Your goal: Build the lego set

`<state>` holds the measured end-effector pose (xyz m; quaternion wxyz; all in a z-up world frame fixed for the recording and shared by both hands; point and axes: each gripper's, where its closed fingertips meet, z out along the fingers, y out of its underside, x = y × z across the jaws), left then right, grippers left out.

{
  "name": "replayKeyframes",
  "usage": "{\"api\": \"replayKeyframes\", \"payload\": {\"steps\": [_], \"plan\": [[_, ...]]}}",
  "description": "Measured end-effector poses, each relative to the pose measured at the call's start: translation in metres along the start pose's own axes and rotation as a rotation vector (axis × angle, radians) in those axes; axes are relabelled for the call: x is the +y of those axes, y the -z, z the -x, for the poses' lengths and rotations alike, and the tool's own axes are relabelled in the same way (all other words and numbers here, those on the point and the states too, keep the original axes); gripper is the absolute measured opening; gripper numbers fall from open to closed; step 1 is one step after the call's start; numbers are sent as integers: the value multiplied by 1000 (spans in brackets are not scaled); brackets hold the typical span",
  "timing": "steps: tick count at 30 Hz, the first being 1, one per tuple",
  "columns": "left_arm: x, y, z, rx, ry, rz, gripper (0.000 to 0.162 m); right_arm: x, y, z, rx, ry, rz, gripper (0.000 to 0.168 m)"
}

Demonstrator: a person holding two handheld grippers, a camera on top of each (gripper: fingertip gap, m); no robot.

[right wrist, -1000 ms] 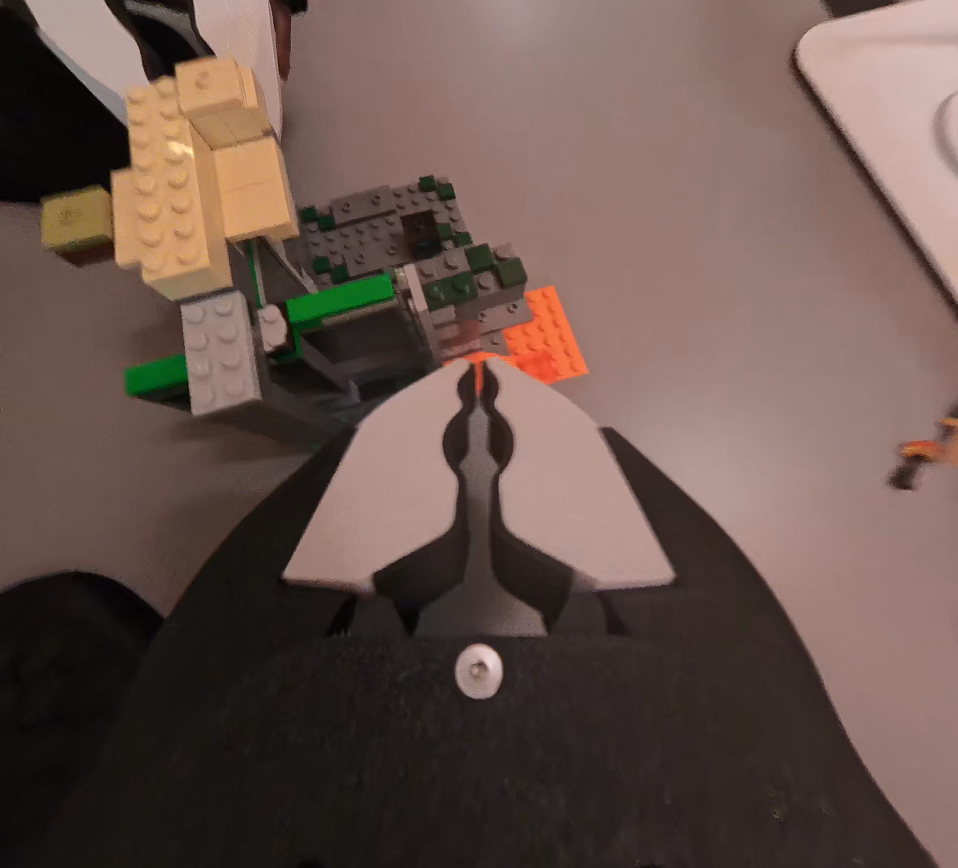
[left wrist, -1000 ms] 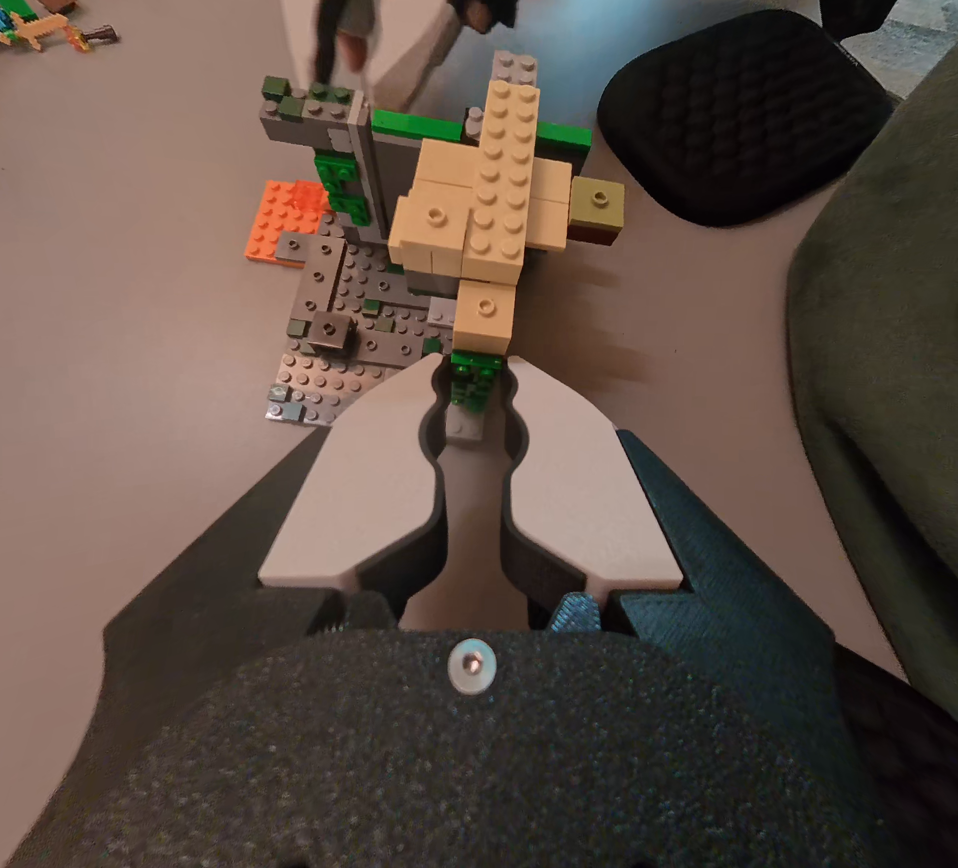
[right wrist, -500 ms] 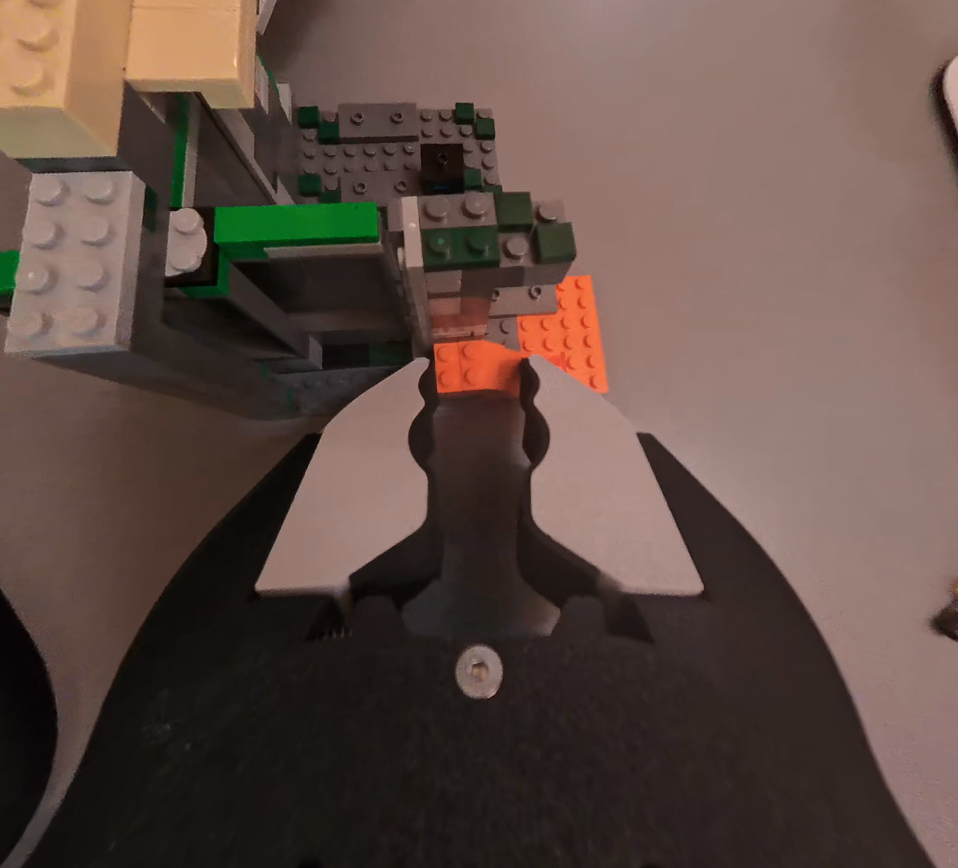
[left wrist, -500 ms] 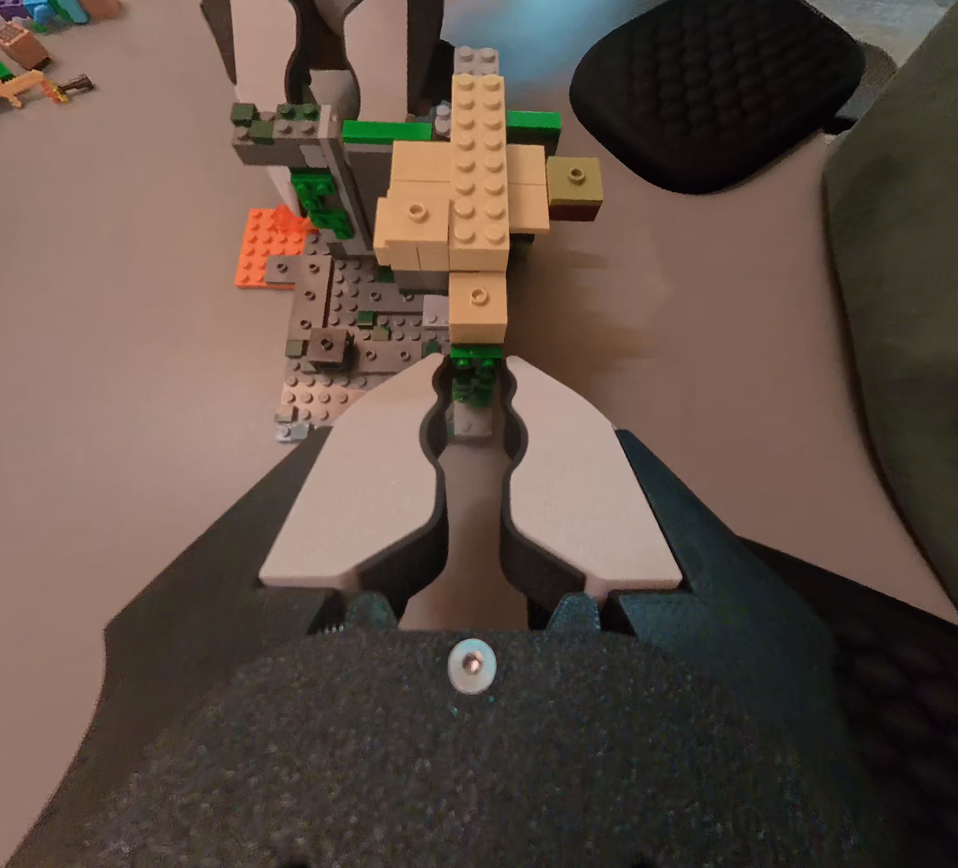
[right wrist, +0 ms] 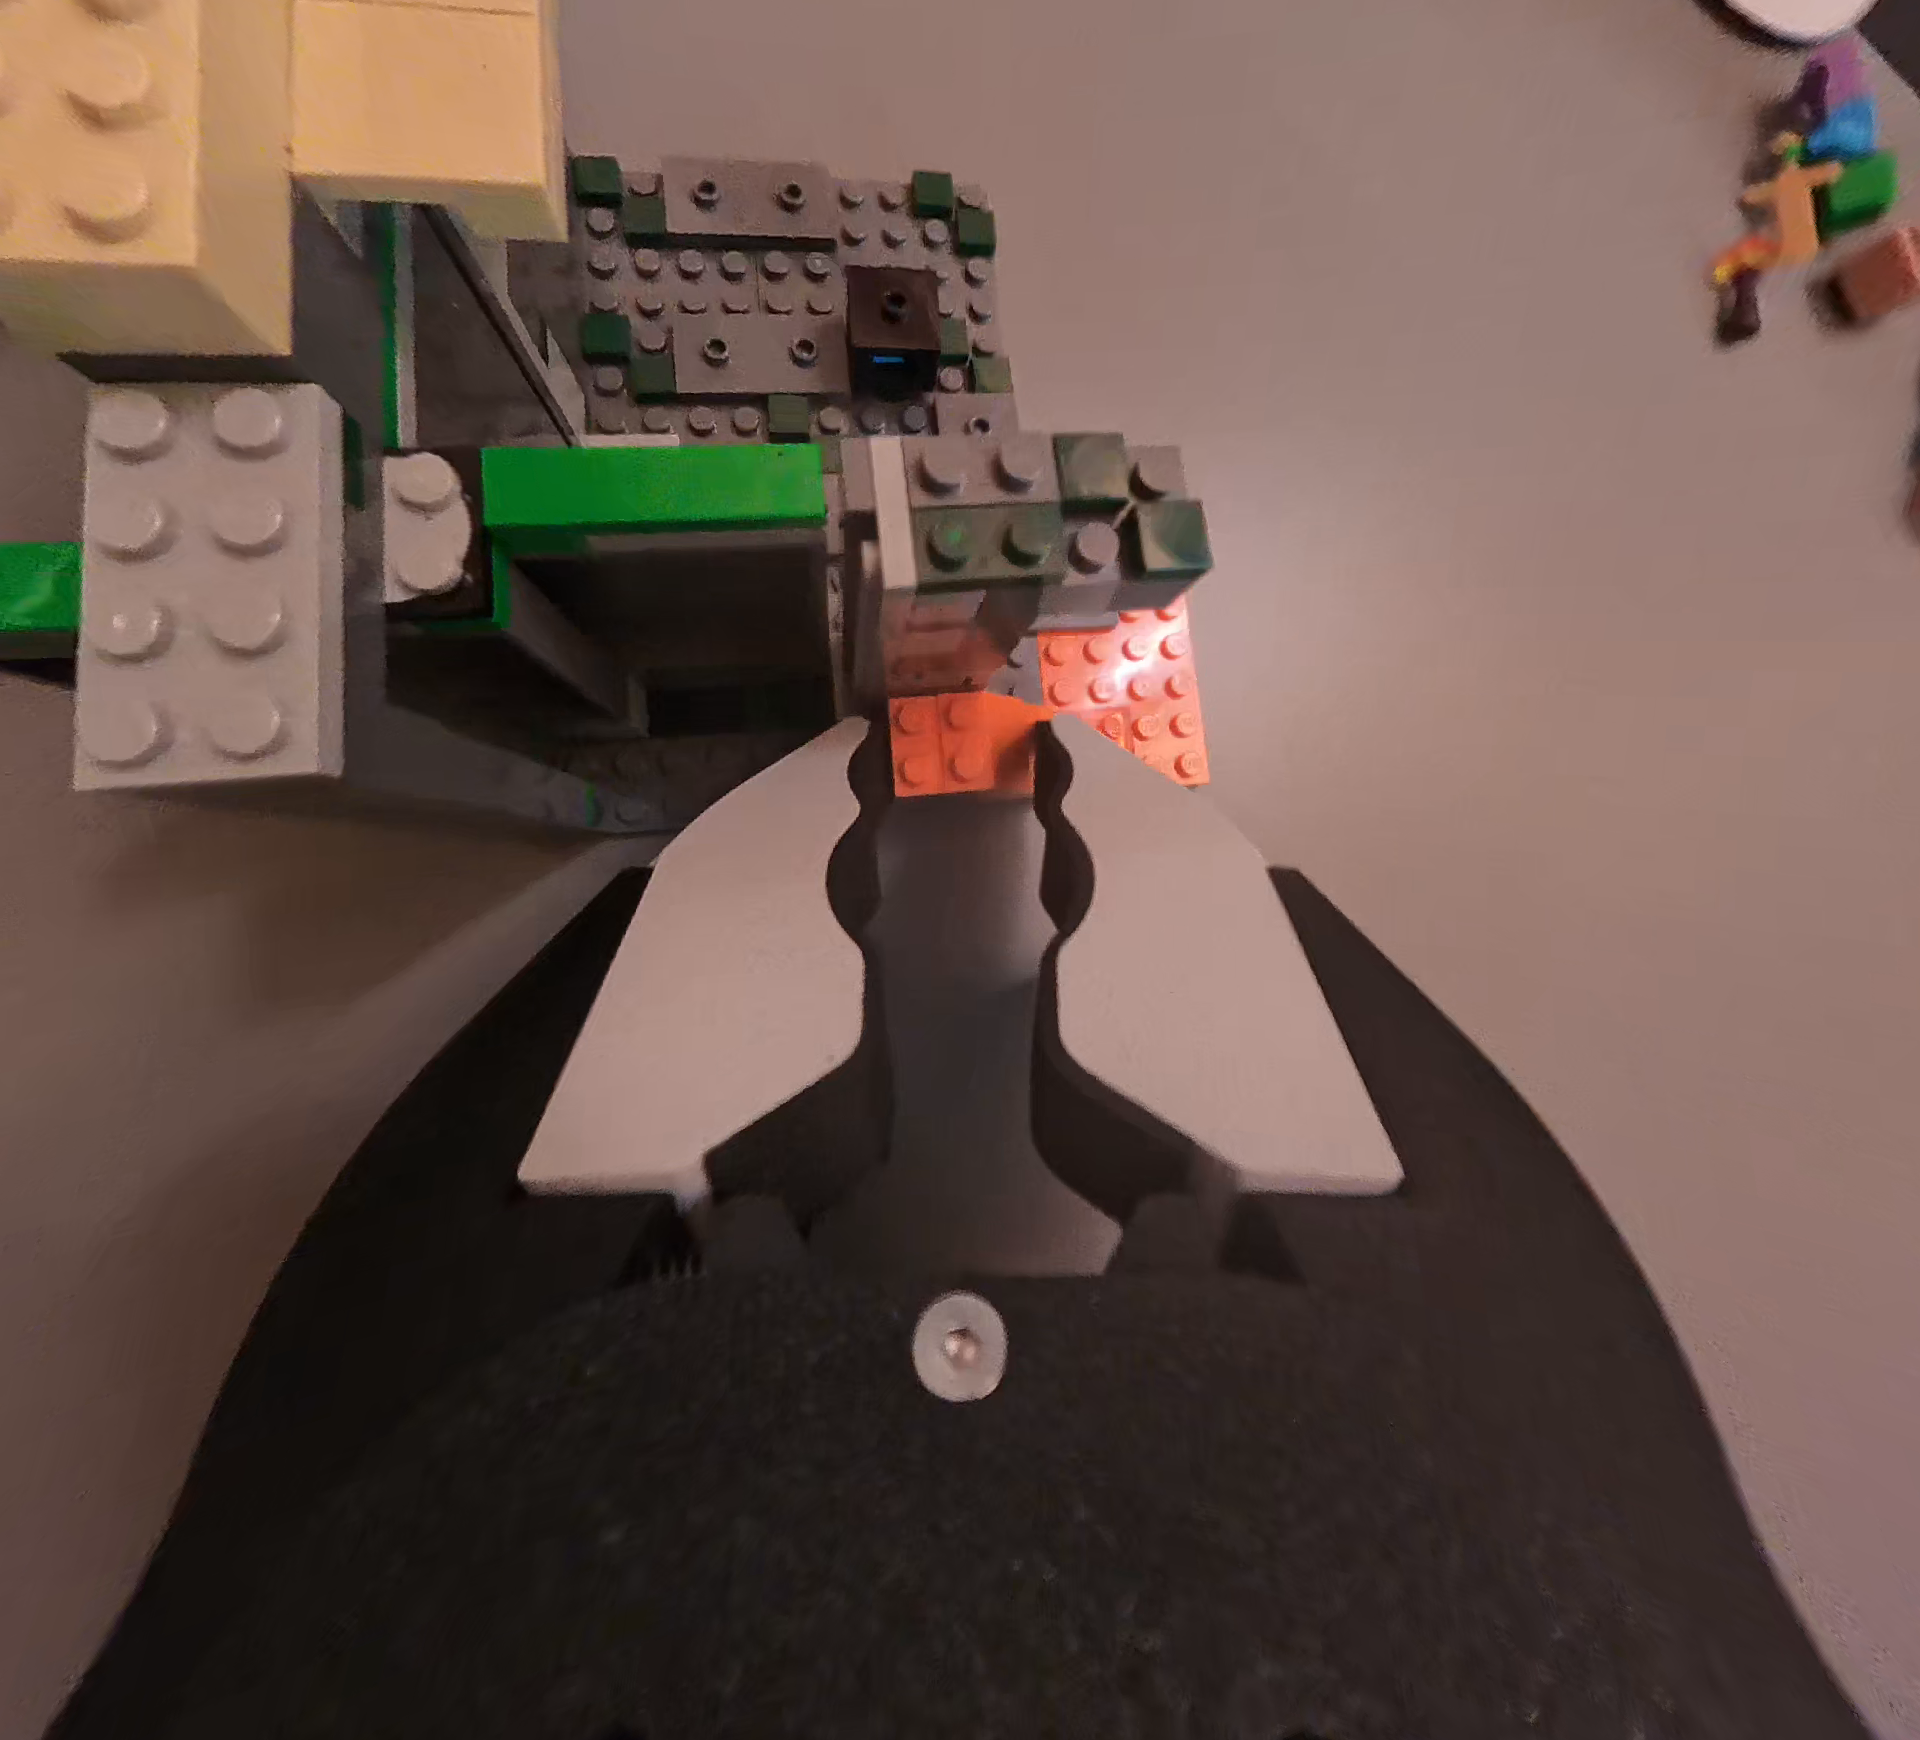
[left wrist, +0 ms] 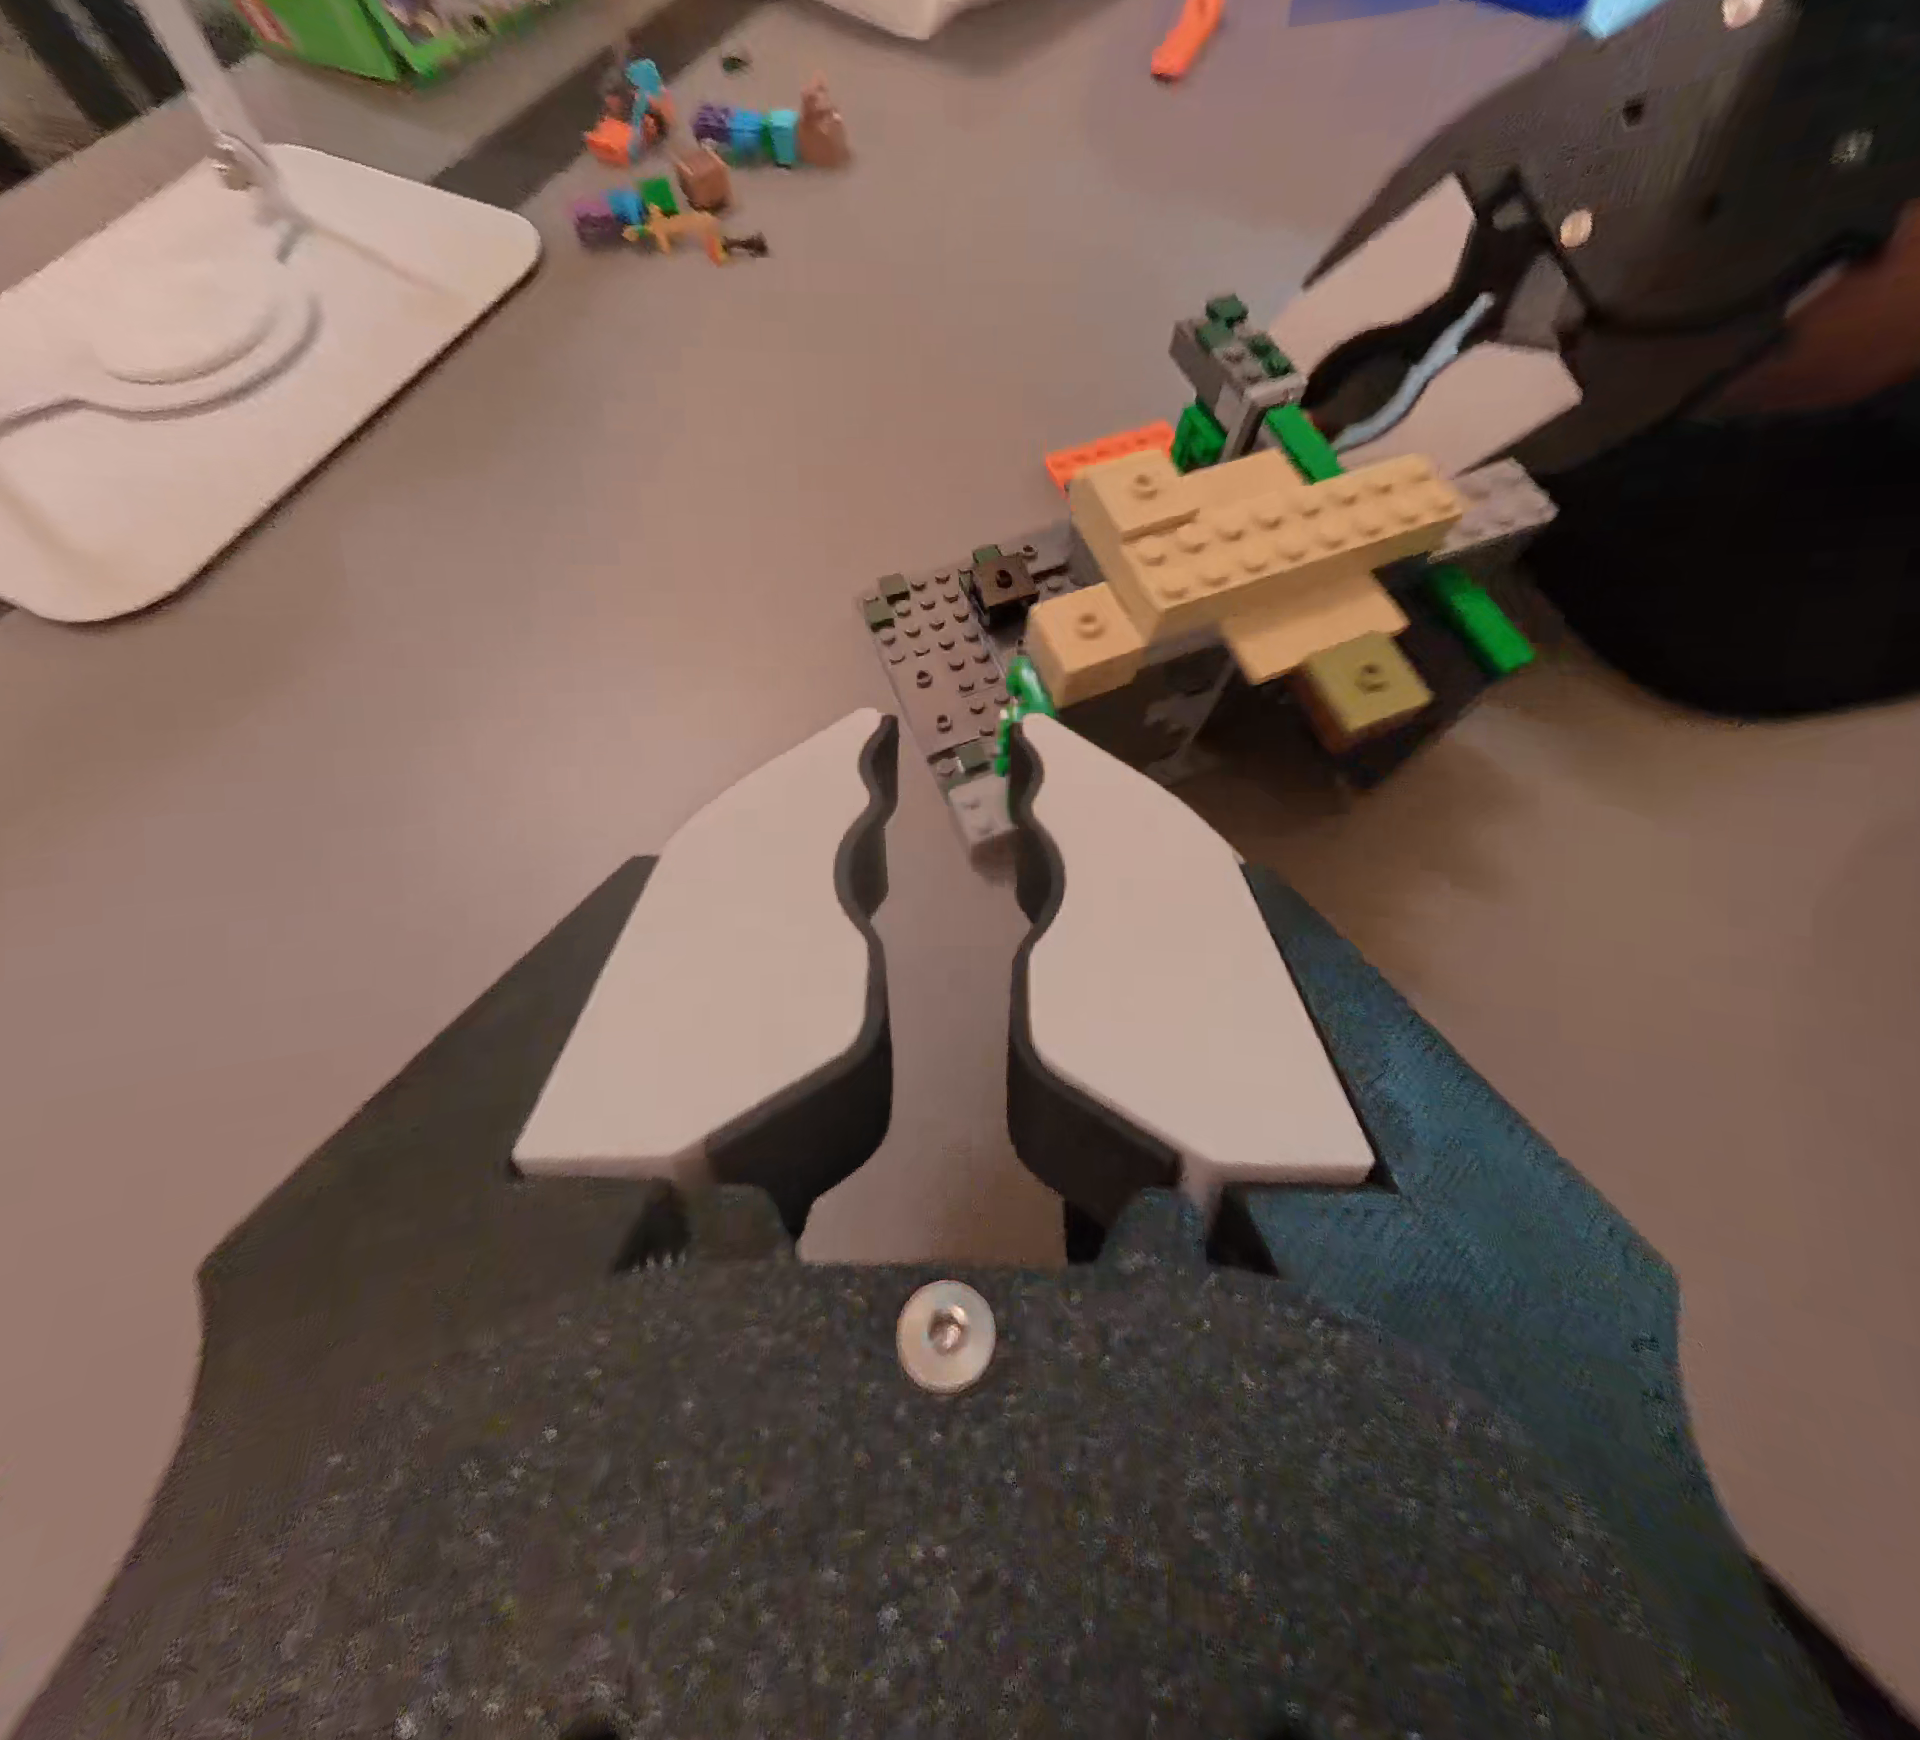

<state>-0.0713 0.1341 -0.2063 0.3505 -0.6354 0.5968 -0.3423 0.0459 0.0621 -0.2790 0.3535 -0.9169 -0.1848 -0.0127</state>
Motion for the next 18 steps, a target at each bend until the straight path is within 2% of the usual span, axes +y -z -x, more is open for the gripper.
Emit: {"api": "replayKeyframes", "payload": {"steps": [4, 8, 14, 18], "plan": [[-15, 8, -28, -86, 78, -92, 40, 8, 7, -1, 92, -77, 27, 26], [-19, 1, -55, -178, 100, -134, 56, 11, 9, 1, 140, -106, 39, 27], [-19, -26, -75, -302, 109, -145, 65, 10, 9, 4, 140, -130, 33, 27], [-26, -25, -81, -357, 78, -143, 65, 11, 10, 4, 133, -141, 21, 27]]}}
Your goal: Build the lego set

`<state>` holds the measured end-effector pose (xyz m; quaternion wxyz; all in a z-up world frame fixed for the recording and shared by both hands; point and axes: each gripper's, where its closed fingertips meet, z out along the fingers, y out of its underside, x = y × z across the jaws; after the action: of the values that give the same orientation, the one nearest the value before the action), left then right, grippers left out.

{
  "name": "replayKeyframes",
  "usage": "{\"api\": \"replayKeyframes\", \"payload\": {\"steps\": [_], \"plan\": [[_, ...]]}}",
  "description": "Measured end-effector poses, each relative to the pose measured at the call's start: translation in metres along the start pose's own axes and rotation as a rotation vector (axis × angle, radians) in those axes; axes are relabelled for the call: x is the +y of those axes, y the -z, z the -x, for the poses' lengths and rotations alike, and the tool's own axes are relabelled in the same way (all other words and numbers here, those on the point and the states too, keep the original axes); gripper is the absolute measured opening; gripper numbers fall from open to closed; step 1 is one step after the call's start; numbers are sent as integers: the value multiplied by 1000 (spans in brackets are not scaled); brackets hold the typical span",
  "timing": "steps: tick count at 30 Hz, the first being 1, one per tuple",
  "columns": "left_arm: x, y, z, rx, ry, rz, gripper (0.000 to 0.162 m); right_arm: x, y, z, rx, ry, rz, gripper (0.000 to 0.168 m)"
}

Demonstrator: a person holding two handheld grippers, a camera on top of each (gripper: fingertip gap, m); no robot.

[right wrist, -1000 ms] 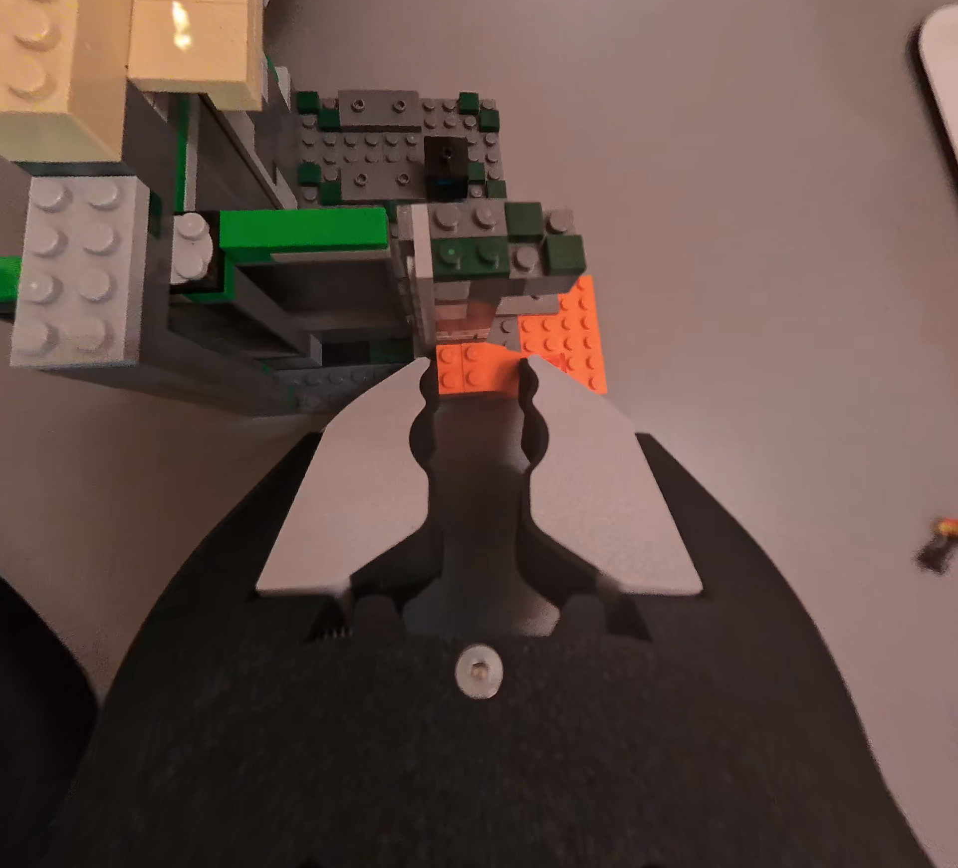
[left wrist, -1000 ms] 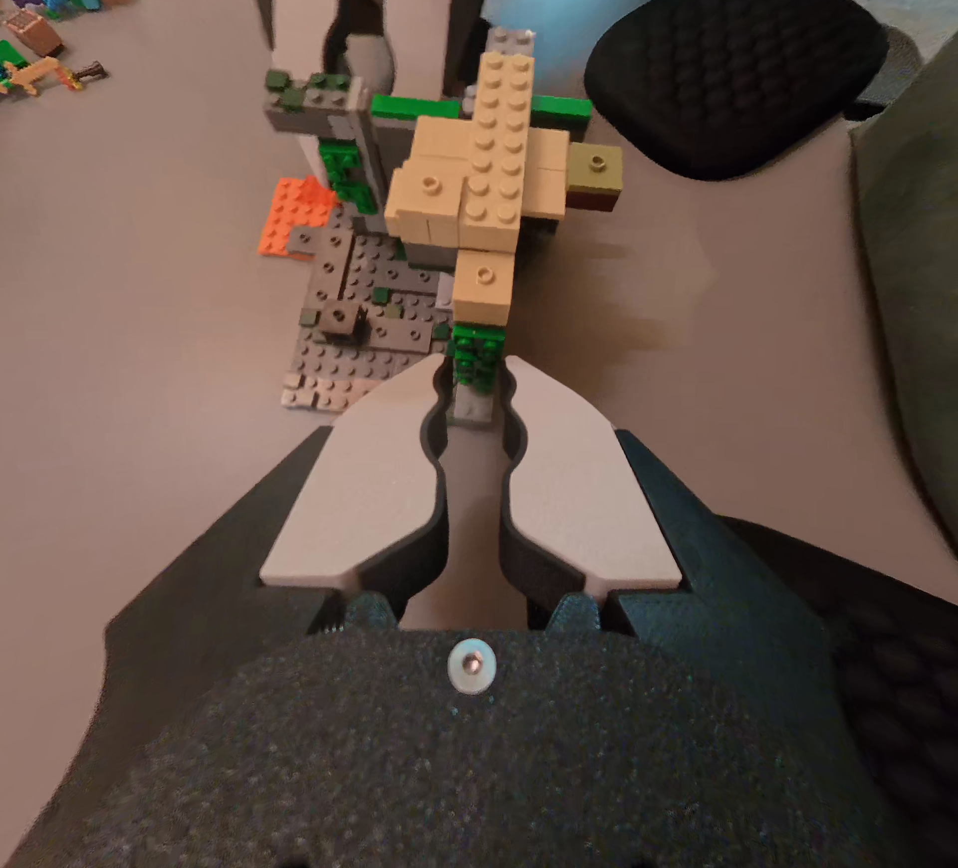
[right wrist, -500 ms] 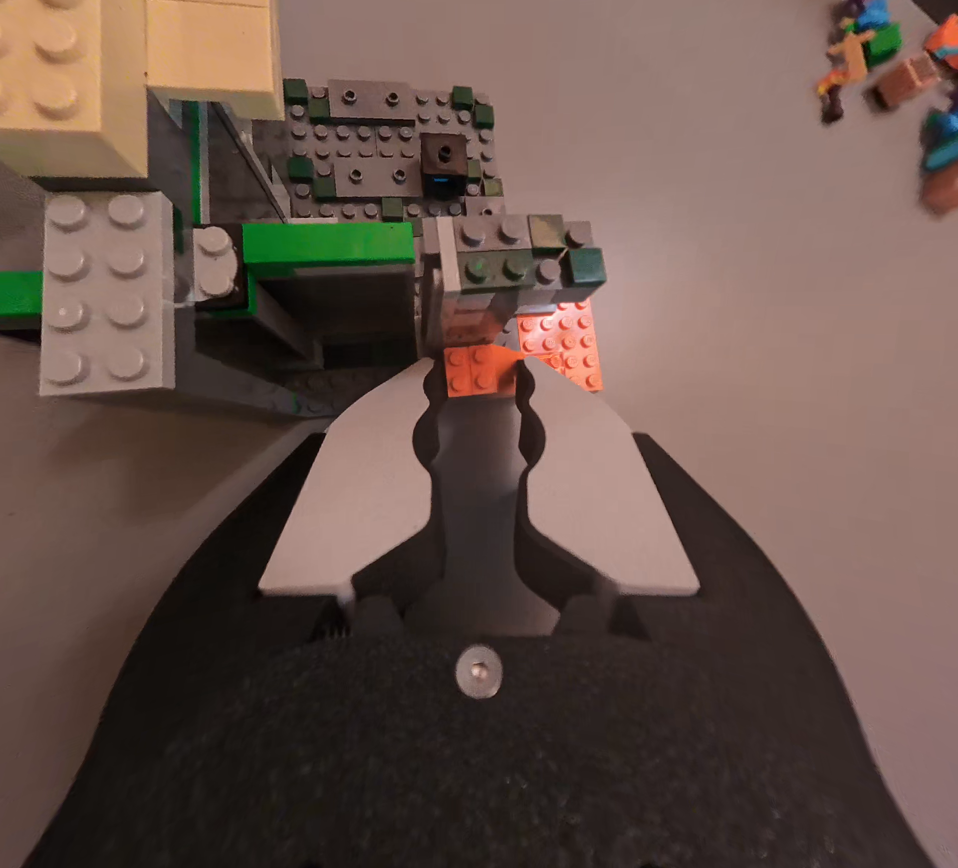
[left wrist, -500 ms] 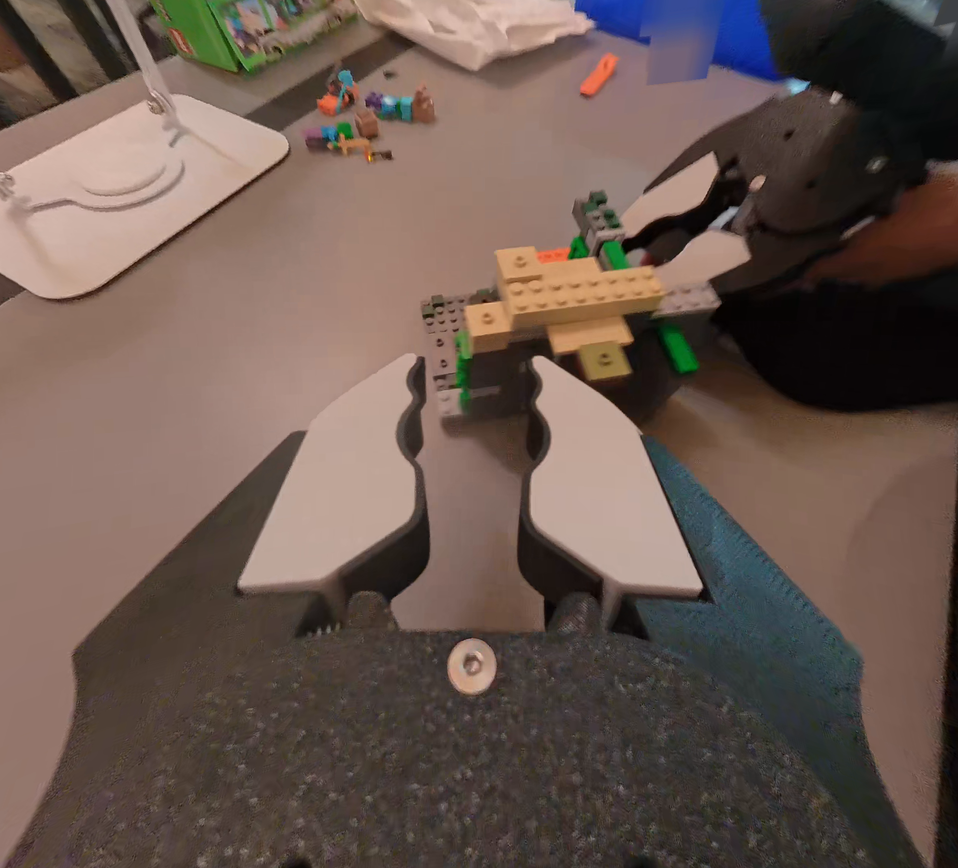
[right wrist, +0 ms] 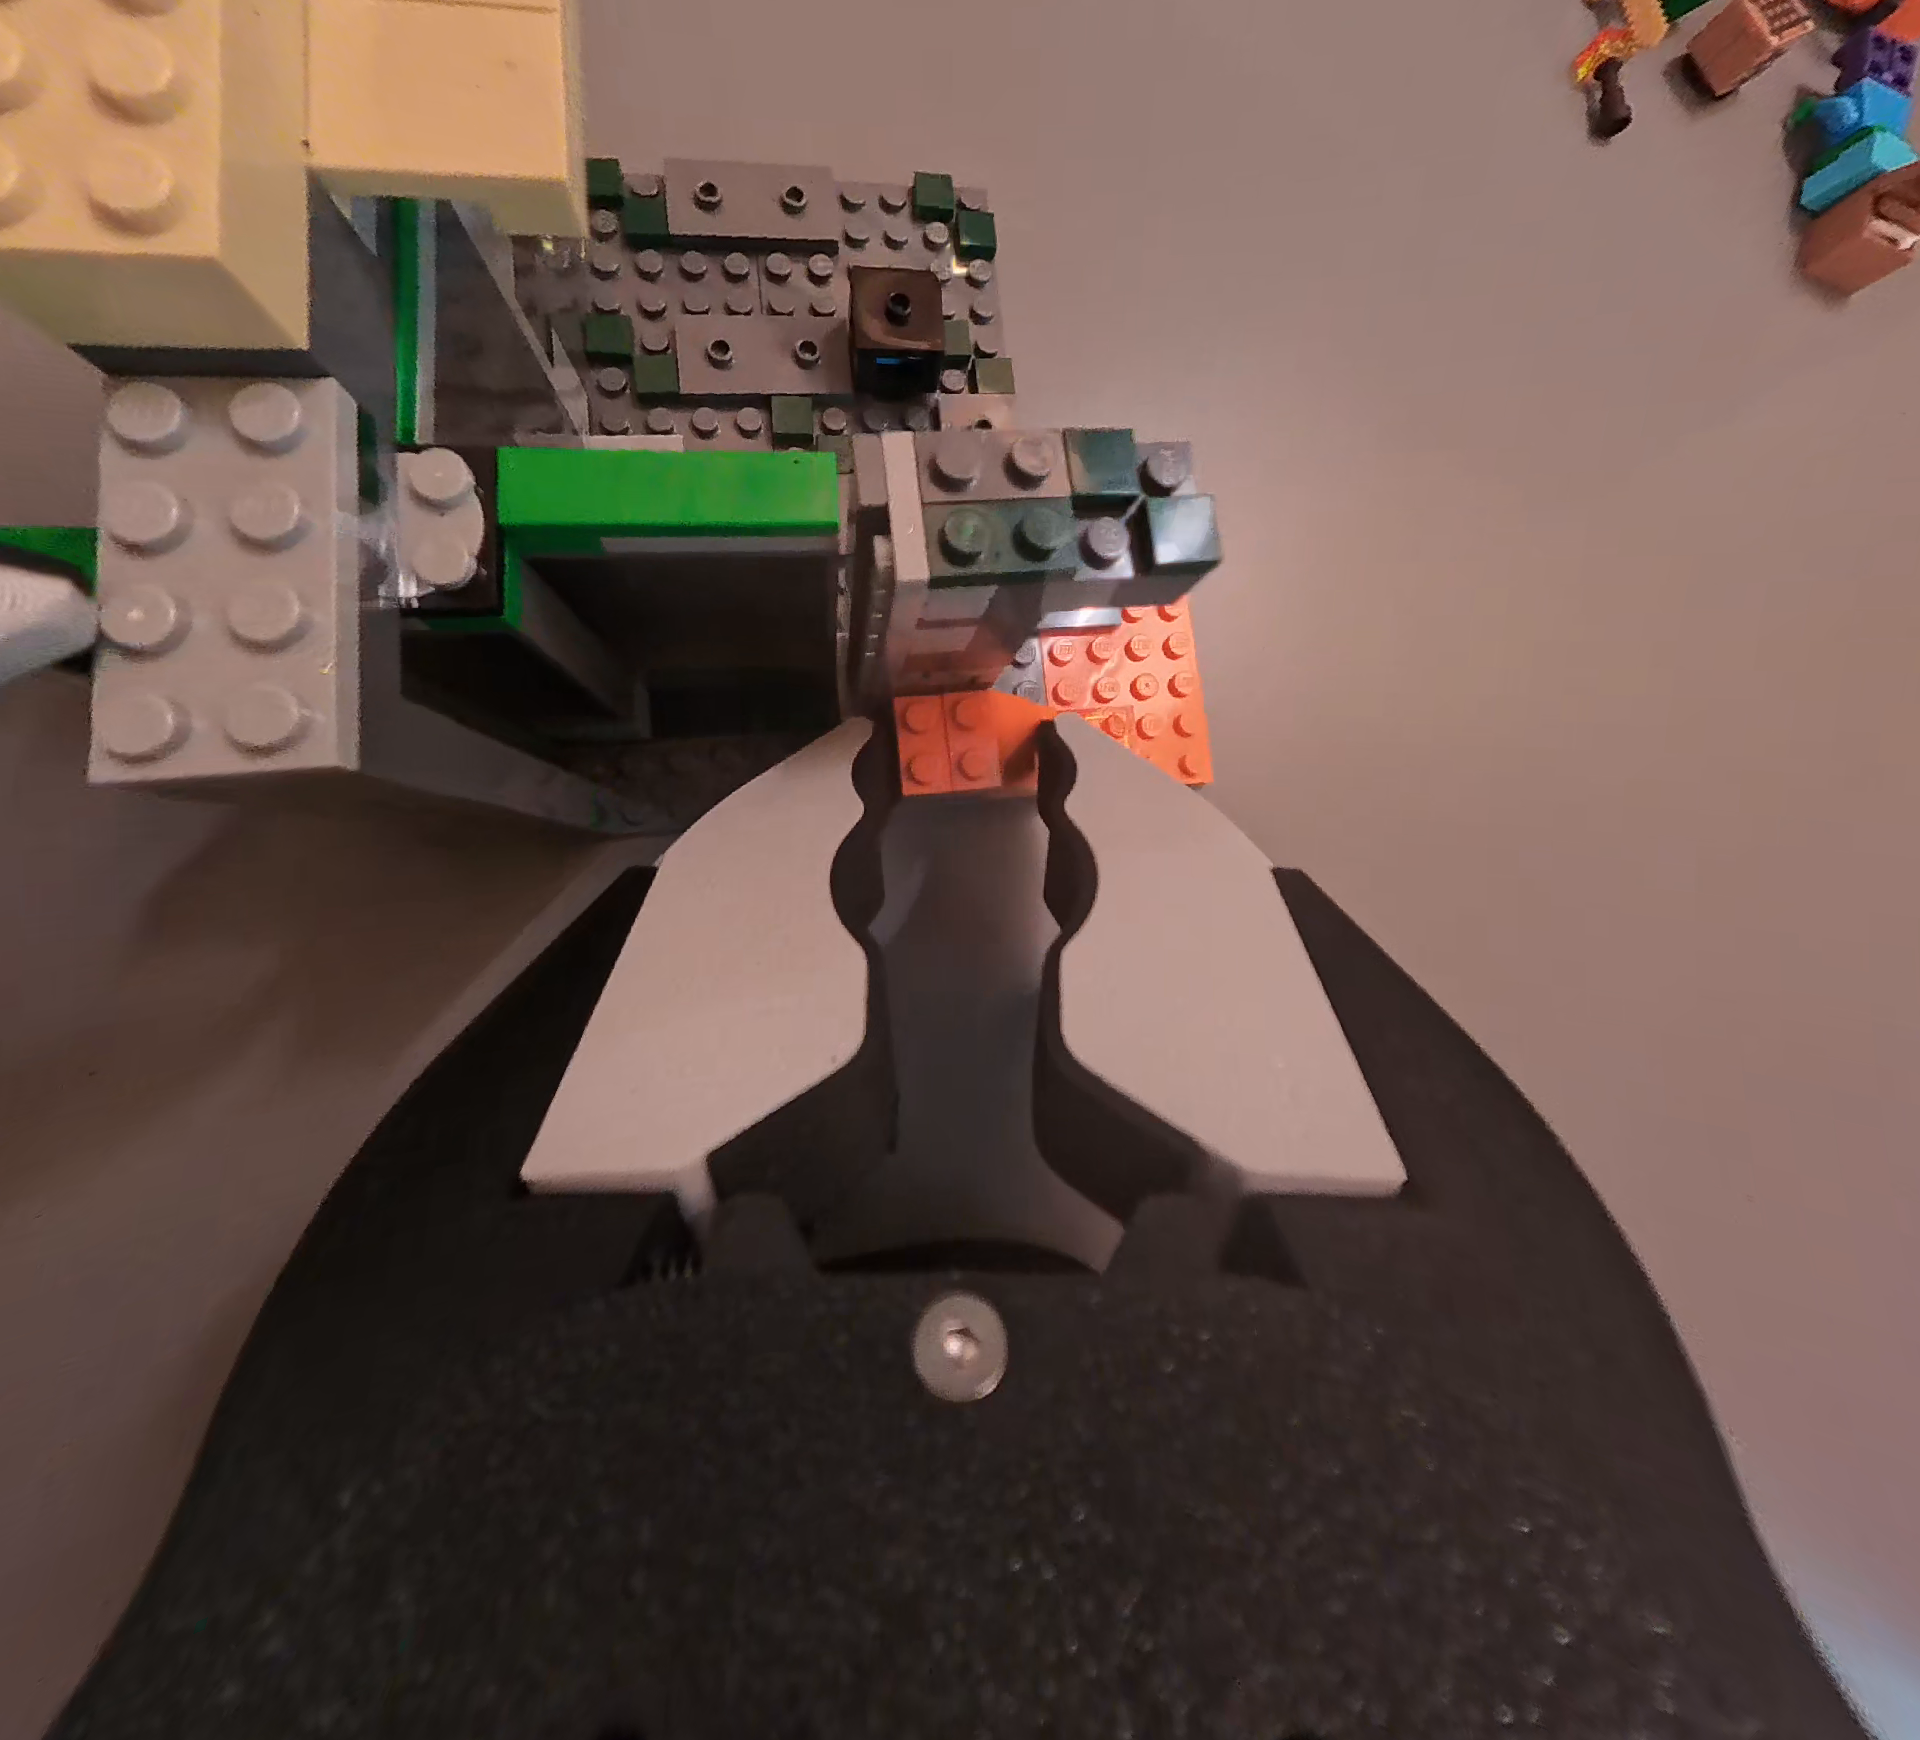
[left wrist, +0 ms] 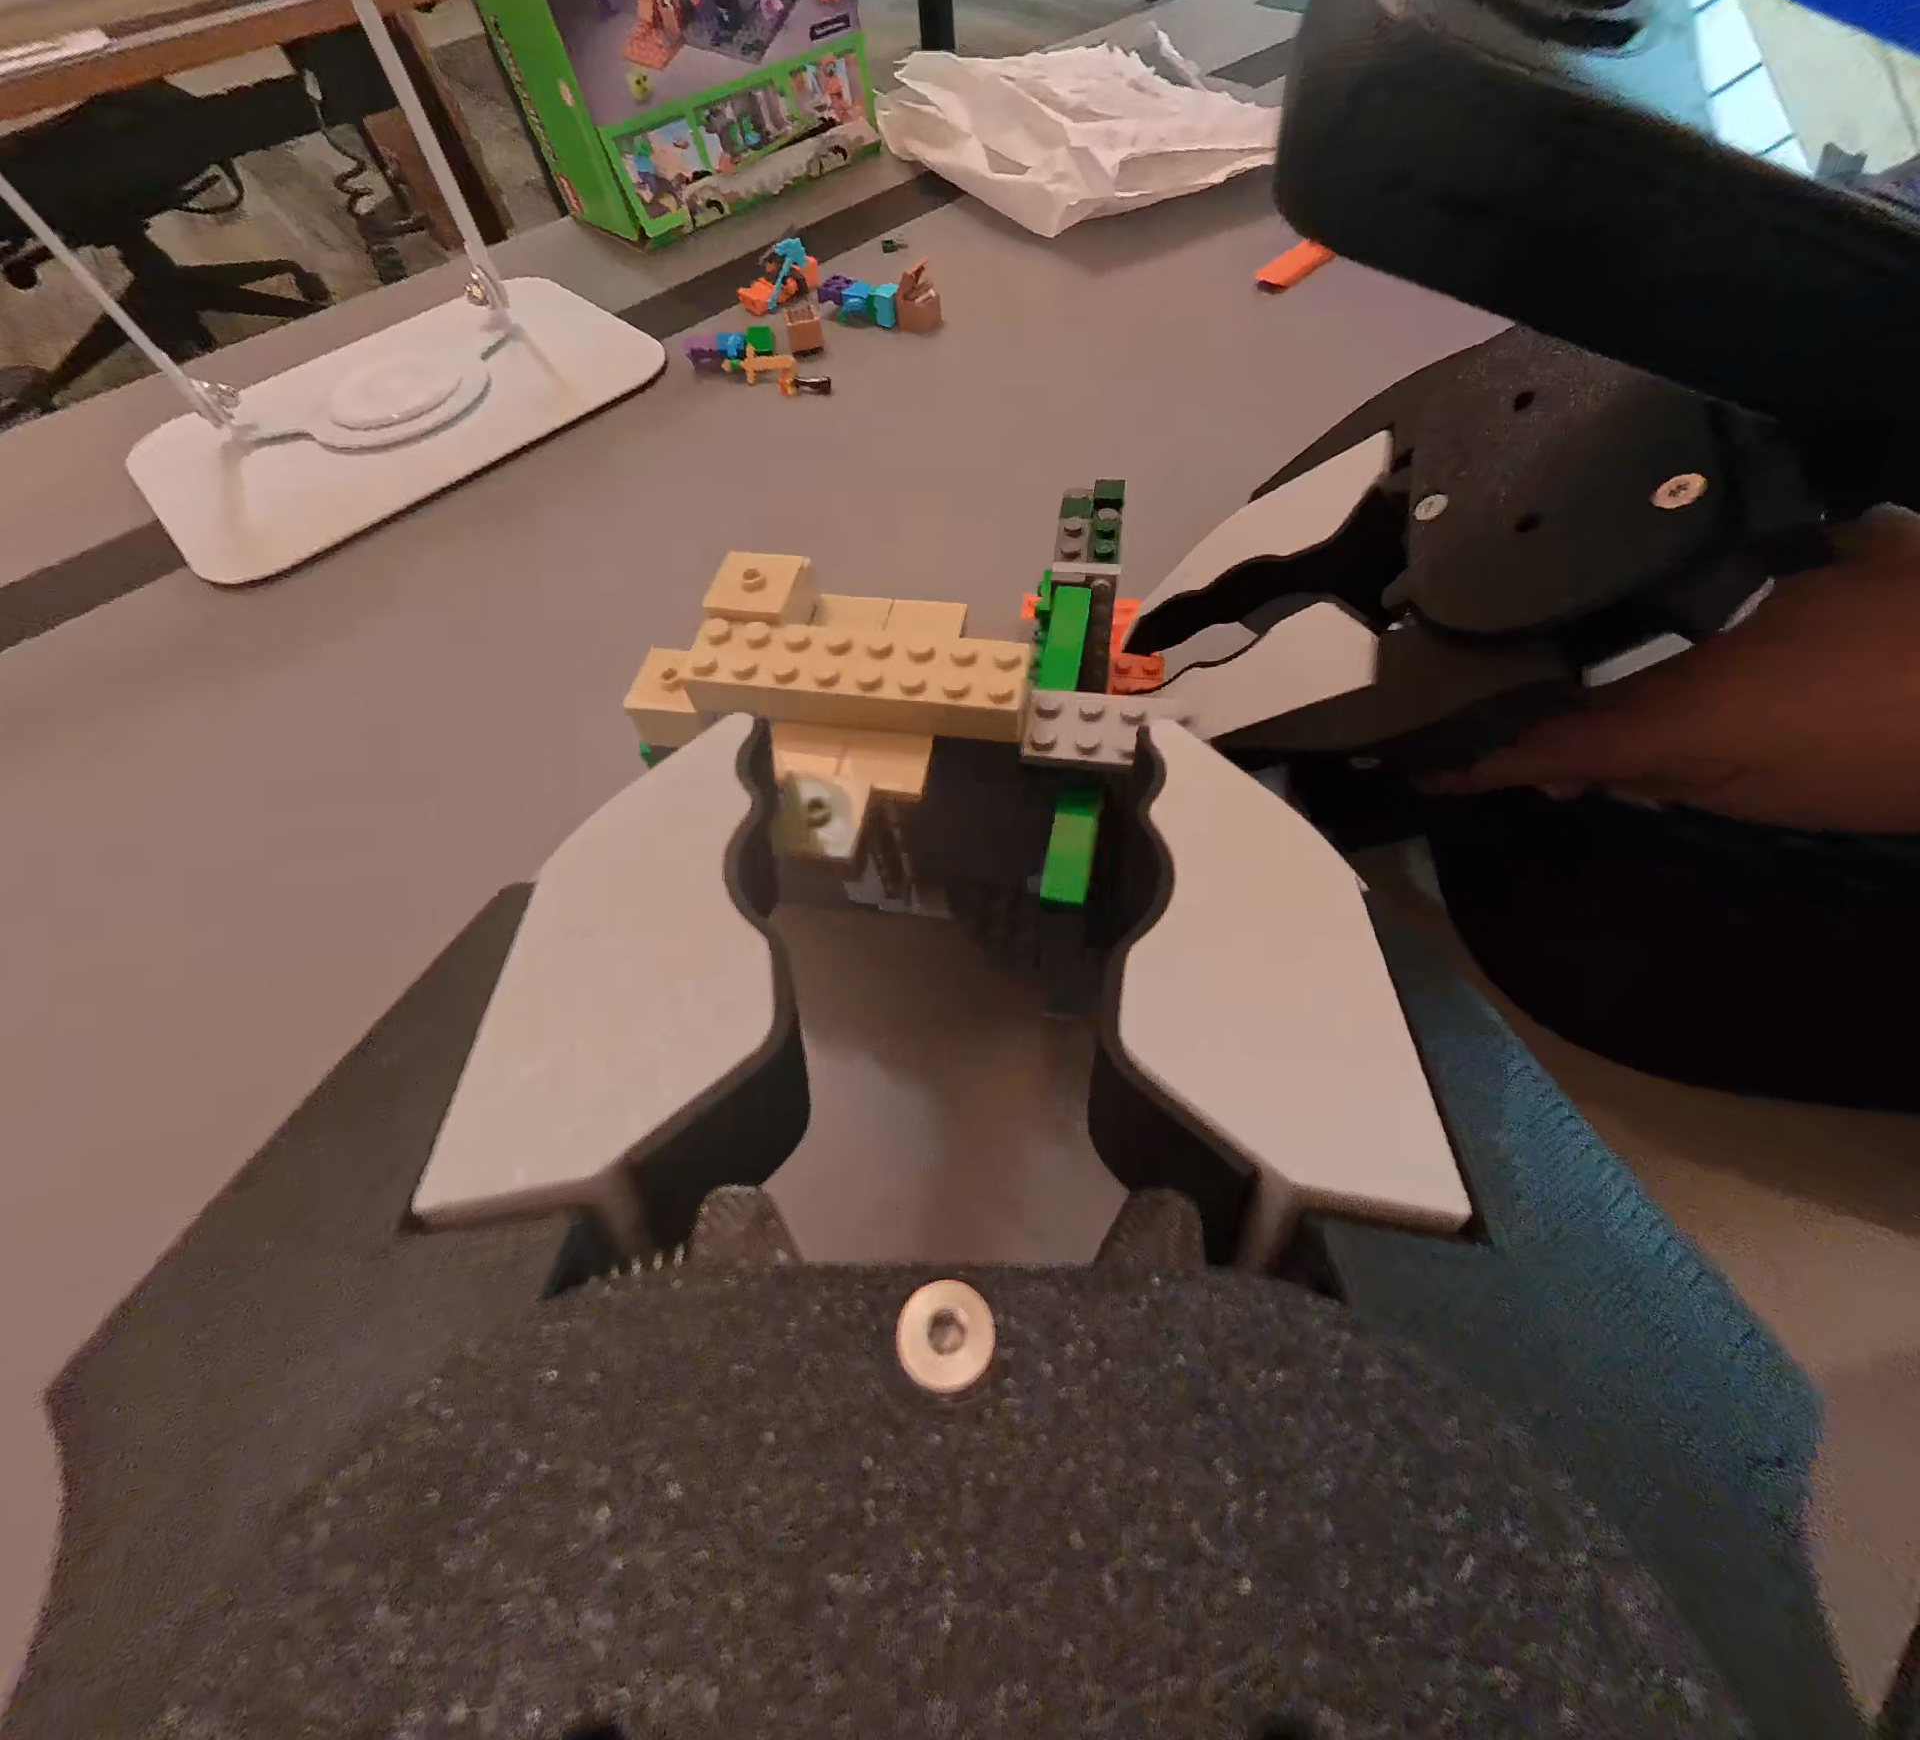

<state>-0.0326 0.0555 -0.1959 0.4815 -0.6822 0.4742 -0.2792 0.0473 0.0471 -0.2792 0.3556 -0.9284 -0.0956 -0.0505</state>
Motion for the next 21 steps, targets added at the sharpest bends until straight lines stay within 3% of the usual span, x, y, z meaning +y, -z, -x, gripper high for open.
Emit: {"api": "replayKeyframes", "payload": {"steps": [9, 14, 21], "plan": [[-1, -11, -32, -130, -240, 19, 72, 0, 0, 2, -8, 5, -13, 27], [-2, -18, -15, -239, -290, -6, 56, 0, 2, 5, -19, 14, -19, 27], [1, -7, 7, -213, -246, -14, 49, -1, 9, 22, -124, 30, -46, 27]]}}
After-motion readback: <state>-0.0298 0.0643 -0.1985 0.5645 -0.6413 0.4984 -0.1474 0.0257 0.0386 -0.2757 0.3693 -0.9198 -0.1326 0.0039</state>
